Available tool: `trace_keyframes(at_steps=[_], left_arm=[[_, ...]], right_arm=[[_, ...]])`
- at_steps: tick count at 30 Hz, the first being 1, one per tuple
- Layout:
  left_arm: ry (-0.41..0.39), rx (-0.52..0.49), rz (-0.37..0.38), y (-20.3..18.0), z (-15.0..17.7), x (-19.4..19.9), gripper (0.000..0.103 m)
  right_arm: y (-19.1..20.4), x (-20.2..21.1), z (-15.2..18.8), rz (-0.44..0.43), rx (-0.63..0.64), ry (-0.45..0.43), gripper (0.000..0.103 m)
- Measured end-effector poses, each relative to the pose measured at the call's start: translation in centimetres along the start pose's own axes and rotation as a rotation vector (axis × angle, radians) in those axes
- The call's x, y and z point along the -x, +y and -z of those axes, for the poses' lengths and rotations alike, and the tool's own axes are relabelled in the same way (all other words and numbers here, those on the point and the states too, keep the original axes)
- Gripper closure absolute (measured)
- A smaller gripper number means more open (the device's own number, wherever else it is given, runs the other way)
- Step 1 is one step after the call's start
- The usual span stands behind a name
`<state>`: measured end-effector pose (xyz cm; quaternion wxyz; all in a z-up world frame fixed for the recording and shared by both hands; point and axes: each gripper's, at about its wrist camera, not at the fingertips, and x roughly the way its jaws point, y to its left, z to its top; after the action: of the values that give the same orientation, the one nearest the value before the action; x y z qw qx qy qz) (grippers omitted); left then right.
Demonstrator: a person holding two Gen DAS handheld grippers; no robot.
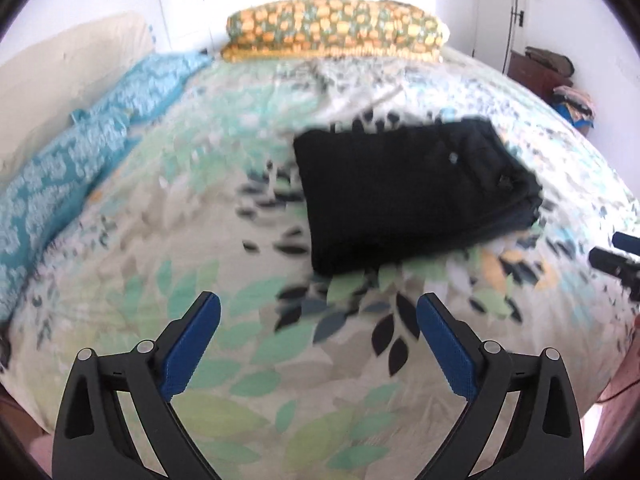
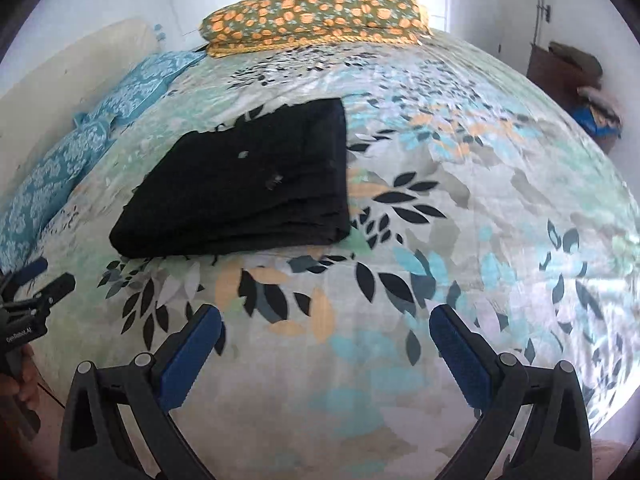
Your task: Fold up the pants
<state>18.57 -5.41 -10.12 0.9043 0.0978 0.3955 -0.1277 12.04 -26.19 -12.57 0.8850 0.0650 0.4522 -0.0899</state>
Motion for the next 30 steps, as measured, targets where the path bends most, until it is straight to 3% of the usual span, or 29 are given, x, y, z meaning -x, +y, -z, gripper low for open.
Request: trace_keyframes(at_steps=[3,8,13,20,25,30], left_arm=[[-0.131,0.01,-0.037,0.5,-3.6,4.5,0.003],[-0.246,0.013,-0.069,1.4,-8.8,10.2,0.001],[-0.201,0.096,-0.109,1.8,-8.7,10.8,0.001],[-0.088,0.136,-0.097,0.4,-3.4,9.0,0.001],[-0.073,0.086,-0.123,0.0,-2.7,9.0,0.001],[-0.061,0.097,-0.104,0.2,-2.6,8.9,0.001]], right_arm=[[2.1,3.1,-3.2,-0.002,0.057,-0.059,0.0],[4.8,8.9,-8.7,0.046,0.179,-0.199,0.0],[6.5,11.4,-9.0,0.128,0.232,-0.263,0.0],[6.3,8.7,-3.3,0.11,0.091,-0.138,0.0],[6.3,8.0,-1.1,0.102,0.062,-0.101,0.0],[6.3,8.5,-1.0,0.105,0.043,-0.111,0.0]])
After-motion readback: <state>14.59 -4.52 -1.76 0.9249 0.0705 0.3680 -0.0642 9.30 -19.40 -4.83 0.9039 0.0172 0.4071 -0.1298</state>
